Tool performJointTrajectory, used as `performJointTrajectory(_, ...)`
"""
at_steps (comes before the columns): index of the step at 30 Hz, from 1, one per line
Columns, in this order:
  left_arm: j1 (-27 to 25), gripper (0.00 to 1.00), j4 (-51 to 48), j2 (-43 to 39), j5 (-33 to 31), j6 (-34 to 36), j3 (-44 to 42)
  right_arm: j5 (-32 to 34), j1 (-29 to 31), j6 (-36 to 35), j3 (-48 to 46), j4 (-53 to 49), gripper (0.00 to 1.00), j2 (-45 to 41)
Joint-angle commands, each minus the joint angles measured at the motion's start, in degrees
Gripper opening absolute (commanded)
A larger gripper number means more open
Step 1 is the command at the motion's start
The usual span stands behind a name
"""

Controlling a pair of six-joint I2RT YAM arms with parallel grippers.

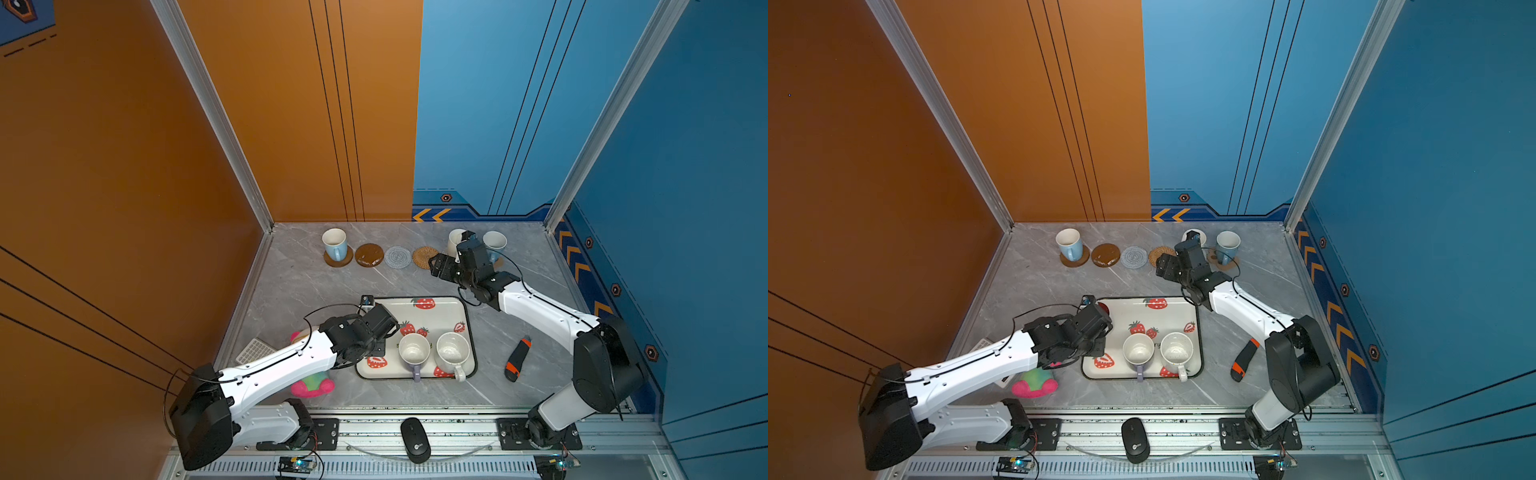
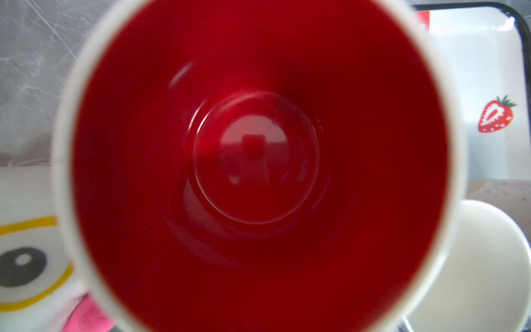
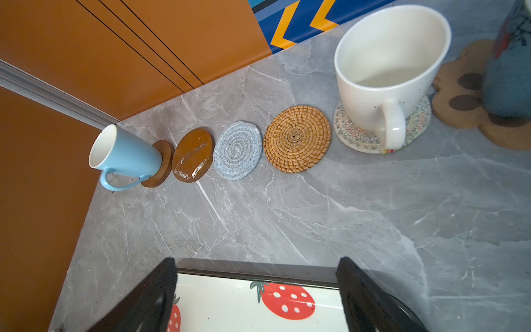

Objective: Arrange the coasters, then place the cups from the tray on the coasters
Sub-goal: 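Carry the red-lined mug with the left gripper toward the wooden coaster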

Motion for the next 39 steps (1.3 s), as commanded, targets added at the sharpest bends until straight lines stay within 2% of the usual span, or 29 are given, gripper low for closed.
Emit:
performJointTrajectory(1,1.80,0.00,0.83,0.90,-1.55,3.02,3.91,-0.54,-0.45,0.09,-1.09,0.78,0.86,-1.48)
performJointTrajectory(25,13.42,0.00,3.64,10.89,1.31,13.18,18.69,-1.79,-2.13,0.22,-3.85,1.20,0.86,-4.96)
performJointTrajectory(39,19.27,0.00,5.48,20.17,4.43,18.23,27.76,-2.39,-2.25,0.24,-4.01,1.13,0.85,-5.46)
